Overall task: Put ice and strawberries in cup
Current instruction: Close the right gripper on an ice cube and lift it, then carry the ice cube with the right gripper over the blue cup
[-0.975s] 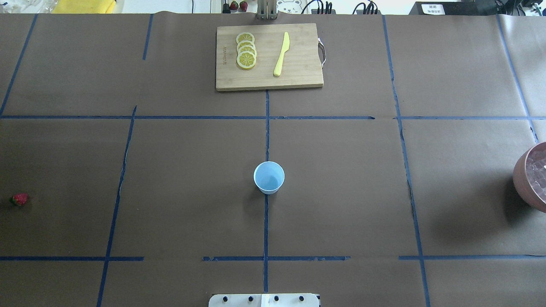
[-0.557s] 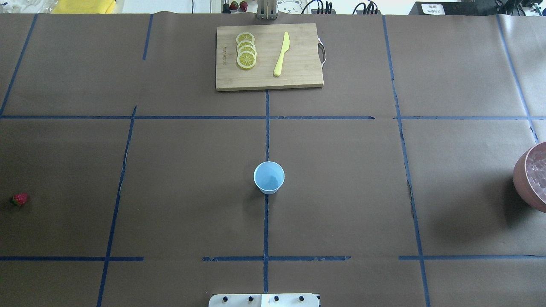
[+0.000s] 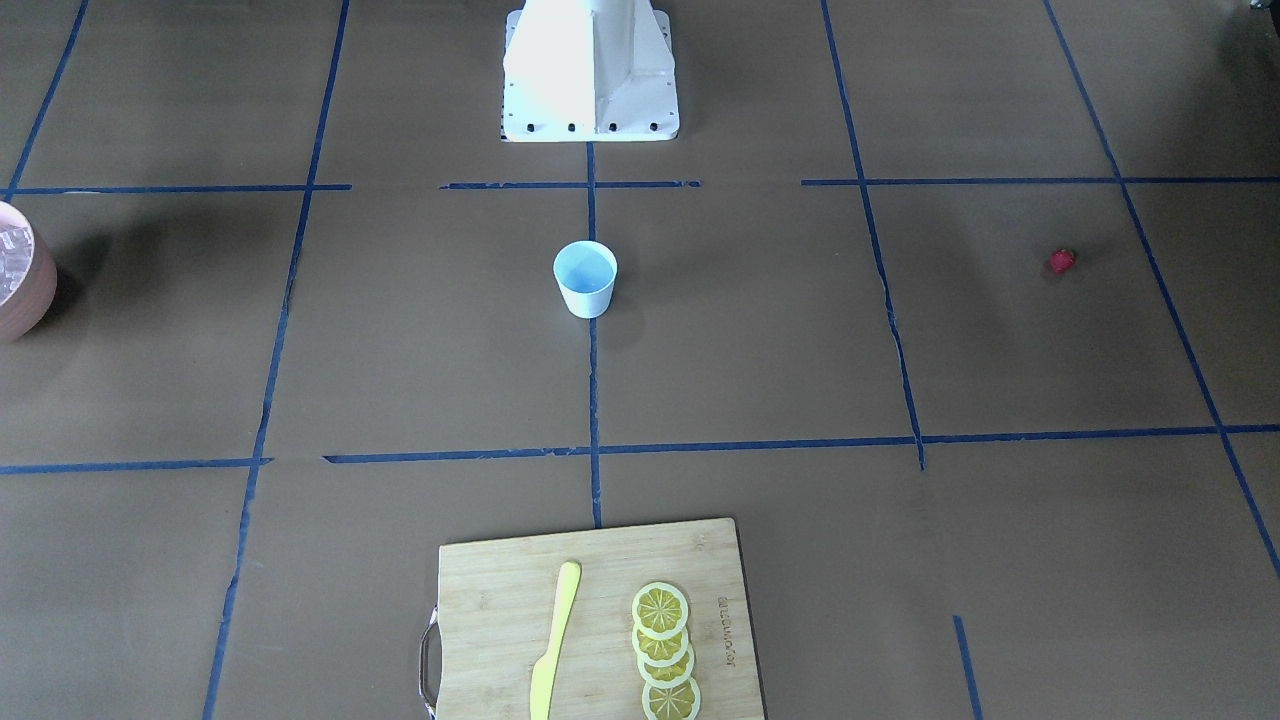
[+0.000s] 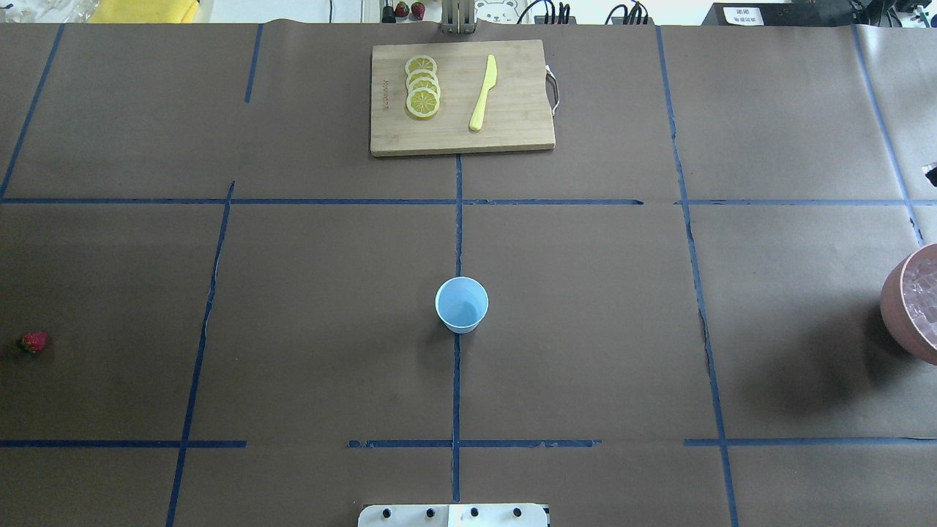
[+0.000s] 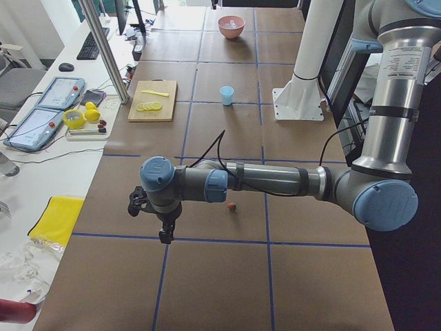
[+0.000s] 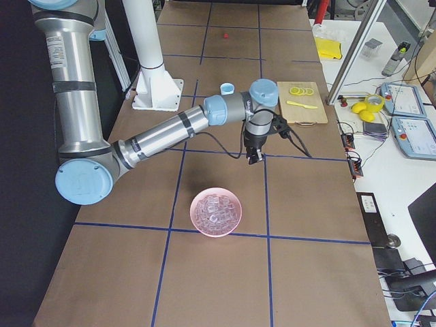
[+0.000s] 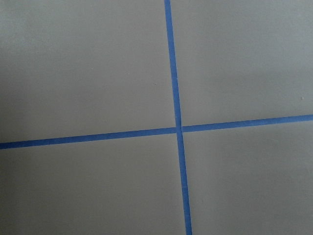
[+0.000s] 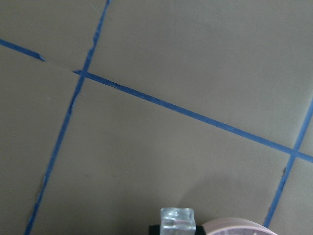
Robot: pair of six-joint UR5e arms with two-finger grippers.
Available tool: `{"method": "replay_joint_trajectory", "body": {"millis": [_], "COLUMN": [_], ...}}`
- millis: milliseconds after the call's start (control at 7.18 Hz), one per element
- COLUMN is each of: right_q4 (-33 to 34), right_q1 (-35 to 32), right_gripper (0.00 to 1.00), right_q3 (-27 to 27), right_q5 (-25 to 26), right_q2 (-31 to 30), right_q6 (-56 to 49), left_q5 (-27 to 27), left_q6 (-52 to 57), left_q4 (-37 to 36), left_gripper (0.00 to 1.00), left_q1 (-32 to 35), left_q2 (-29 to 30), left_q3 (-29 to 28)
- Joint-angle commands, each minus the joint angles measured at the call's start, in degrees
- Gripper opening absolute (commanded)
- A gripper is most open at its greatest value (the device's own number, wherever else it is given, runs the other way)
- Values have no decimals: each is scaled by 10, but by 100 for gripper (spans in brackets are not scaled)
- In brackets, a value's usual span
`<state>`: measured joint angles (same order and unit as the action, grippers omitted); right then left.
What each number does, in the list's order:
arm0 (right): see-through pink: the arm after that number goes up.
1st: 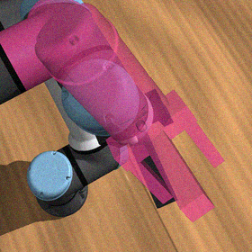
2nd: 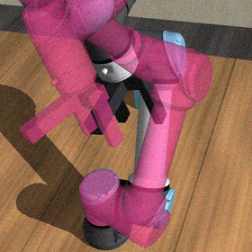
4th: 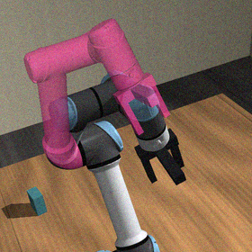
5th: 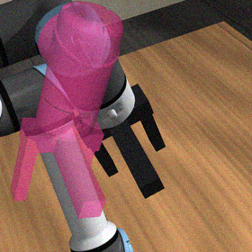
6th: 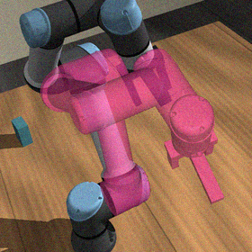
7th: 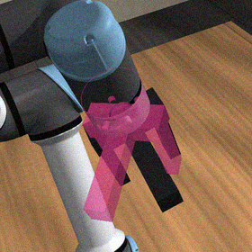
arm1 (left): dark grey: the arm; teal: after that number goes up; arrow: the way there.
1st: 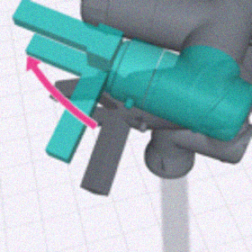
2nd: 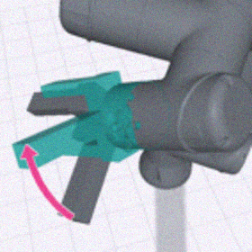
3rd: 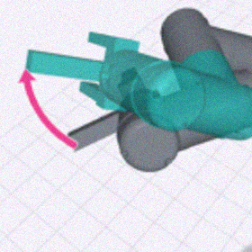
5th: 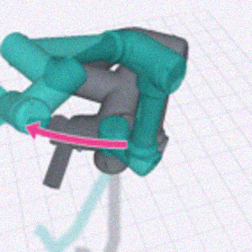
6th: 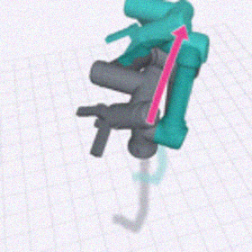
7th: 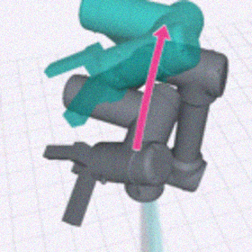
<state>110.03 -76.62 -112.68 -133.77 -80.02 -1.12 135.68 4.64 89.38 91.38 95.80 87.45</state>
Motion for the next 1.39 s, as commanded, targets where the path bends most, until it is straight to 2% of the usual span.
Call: {"method": "replay_joint_trajectory", "body": {"millis": [0,139,279,557,836,975,1254], "right_q4": [37,35,35,33,23,-11,-35], "right_q1": [88,155,213,321,417,448,472], "right_gripper": [0,0,0,0,1,1,1], "right_q3": [-1,0,2,9,86,107,159], "right_q5": [-11,6,44,111,180,196,220], "right_q2": [126,174,221,271,365,372,396], "right_q6": [181,298,376,472,567,614,629], "left_q5": [0,0,0,0,-1,-1,-1], "left_q6": [-1,-2,-2,-2,-1,-1,0], "left_q4": [0,0,0,0,0,0,0], "left_gripper": [100,100,100,100,100,100,100], "left_q1": [-2,-3,-4,-7,-7,-7,-7], "left_q2": [0,0,0,0,-1,-1,-1], "left_q3": [0,0,-1,-2,-4,-4,-5]}}
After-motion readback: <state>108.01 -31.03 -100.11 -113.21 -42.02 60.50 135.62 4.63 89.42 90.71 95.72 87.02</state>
